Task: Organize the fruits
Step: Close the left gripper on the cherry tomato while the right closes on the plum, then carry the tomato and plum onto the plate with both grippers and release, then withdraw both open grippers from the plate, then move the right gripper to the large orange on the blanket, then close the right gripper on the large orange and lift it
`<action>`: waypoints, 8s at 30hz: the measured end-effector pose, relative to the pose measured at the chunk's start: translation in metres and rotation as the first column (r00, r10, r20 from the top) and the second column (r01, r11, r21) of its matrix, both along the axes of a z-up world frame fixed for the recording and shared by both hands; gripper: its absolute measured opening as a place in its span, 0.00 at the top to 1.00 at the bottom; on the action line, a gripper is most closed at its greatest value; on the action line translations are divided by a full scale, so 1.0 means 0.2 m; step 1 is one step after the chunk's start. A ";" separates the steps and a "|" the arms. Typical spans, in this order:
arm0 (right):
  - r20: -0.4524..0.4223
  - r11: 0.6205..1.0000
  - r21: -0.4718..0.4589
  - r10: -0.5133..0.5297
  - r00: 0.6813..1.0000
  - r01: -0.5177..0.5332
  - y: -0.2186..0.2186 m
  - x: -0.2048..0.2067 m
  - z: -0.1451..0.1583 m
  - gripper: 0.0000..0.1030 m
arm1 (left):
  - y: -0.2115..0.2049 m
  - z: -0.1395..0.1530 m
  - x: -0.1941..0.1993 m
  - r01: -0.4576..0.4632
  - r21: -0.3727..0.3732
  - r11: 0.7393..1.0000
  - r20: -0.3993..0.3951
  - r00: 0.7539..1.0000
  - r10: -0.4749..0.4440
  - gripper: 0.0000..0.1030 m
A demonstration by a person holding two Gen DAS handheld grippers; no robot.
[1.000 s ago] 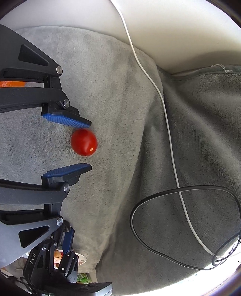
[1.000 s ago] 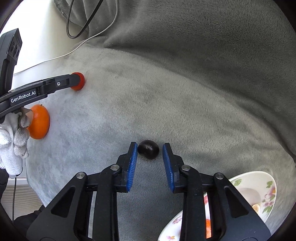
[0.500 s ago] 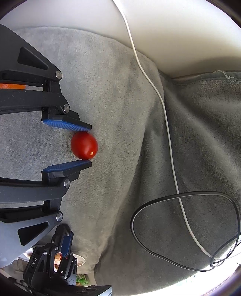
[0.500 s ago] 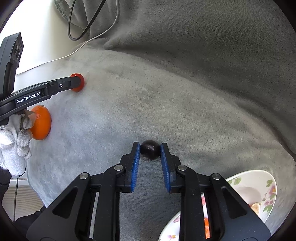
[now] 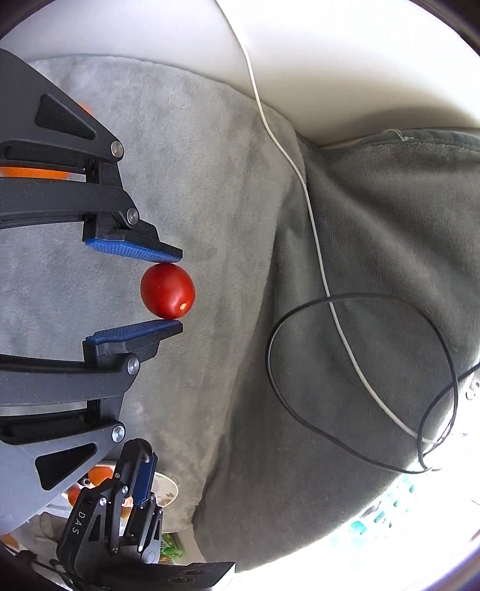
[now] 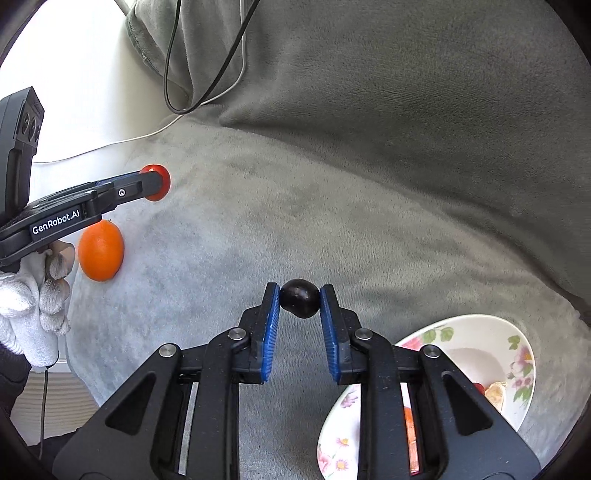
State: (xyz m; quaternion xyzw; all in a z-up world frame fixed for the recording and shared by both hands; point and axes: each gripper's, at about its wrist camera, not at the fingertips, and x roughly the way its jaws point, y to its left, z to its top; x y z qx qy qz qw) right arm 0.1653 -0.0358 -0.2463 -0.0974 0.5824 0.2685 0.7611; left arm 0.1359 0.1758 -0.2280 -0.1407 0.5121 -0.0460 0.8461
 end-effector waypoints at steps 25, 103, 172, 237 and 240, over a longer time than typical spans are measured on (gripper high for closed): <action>0.081 0.993 0.058 -0.110 0.991 0.105 -0.44 -0.19 0.23 0.77 | -0.50 0.17 -0.25 0.158 -0.030 0.987 0.059 0.986 -0.156 0.71; 0.086 0.976 0.099 -0.201 0.976 0.193 -0.78 -0.36 0.24 0.29 | -1.04 0.22 -0.21 0.334 0.020 0.942 0.089 0.938 -0.334 0.32; 0.077 0.976 0.068 0.202 0.976 -0.208 0.62 -0.25 0.12 0.14 | 0.30 0.02 -0.81 -0.234 0.015 0.972 0.038 0.972 0.233 0.31; -0.189 0.938 0.281 0.262 0.946 -0.203 0.94 -0.23 -0.20 0.39 | 0.26 -0.11 -0.63 -0.134 -0.081 0.988 0.032 0.990 0.137 0.44; -0.183 0.940 0.287 0.241 0.953 -0.183 0.87 -0.22 -0.17 0.39 | 0.20 -0.08 -0.61 -0.112 -0.074 0.991 0.042 0.992 0.115 0.44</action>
